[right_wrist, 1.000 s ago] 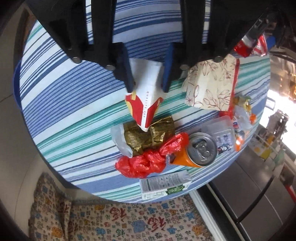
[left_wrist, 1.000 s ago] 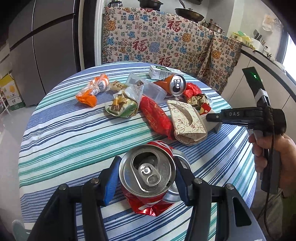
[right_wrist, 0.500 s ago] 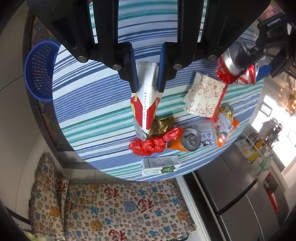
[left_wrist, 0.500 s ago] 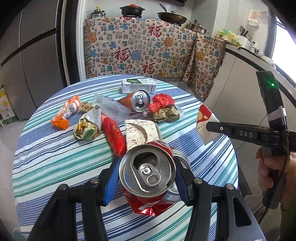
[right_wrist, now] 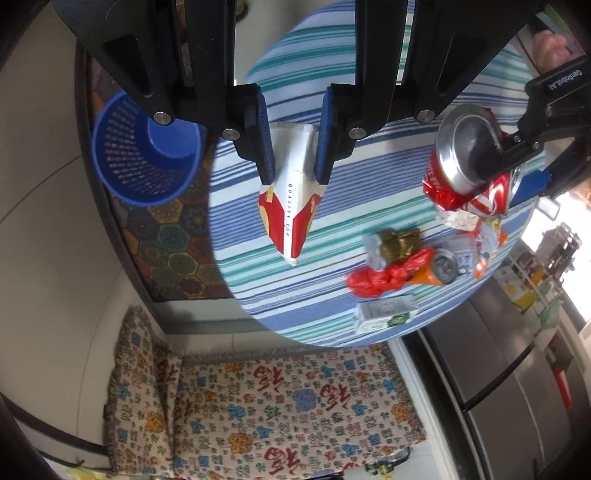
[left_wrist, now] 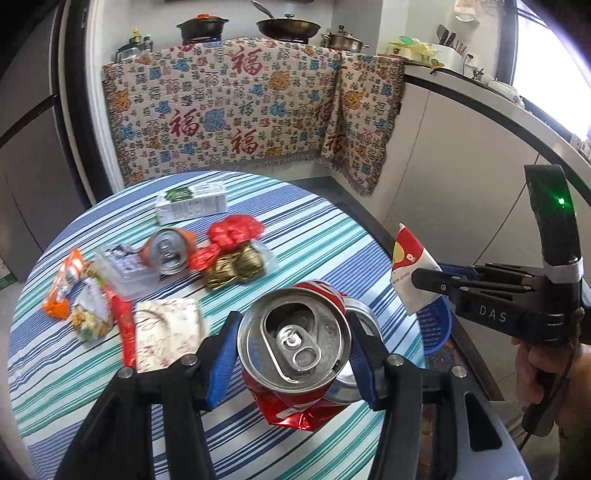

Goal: Collect trash
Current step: 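Carry both items to the blue wastebasket and open both tools over it, then return both tools to the table above the remaining trash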

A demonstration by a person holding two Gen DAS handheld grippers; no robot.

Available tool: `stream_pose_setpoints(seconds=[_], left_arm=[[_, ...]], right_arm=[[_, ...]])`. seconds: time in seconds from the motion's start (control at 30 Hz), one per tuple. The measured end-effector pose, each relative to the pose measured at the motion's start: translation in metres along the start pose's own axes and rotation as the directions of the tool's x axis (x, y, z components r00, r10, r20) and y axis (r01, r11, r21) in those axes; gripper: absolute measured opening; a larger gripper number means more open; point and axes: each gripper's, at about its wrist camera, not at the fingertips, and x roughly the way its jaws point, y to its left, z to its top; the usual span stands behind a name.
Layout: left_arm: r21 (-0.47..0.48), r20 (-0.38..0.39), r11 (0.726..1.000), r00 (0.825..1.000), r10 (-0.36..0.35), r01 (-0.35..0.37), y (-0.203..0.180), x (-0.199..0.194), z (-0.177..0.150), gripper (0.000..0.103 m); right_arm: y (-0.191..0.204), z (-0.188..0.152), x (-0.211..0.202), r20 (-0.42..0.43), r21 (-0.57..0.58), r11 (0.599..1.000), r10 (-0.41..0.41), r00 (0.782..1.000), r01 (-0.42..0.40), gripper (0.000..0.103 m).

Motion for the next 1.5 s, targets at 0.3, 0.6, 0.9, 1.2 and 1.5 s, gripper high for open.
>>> stream_pose_setpoints(seconds=[0.3,0.6,0.9,1.2,1.5], left_arm=[[0.066,-0.086,0.977,0.977,-0.195,0.201,-0.129,0.096,0.051,0.055],[0.012,-0.242,0.967,0.939,-0.245,0.255,-0.207,0.230,0.058,0.055],[-0.049,-0.316,0.968,0.915,-0.250,0.248,-0.226,0.305,0.053,0.056],[-0.042,-0.353,0.961,0.896,-0.270,0.273,-0.229,0.330,0.052,0.075],[0.028,-0.171,0.963,0.951,-0.258,0.266,-0.177,0.187,0.051,0.075]], right_arm=[[-0.170,0.000,0.018,-0.076,0.204,0.974,-0.083,0.994,0.097,0.024],[-0.289,-0.025,0.083,-0.184,0.336,0.933,-0.072,0.980,0.132,0.024],[-0.340,-0.051,0.113,-0.170,0.478,0.873,-0.013,0.985,0.094,0.035],[-0.352,-0.056,0.111,-0.164,0.513,0.846,-0.068,0.984,0.144,0.061],[-0.278,-0.017,0.027,-0.008,0.309,0.914,-0.272,0.962,0.262,0.079]])
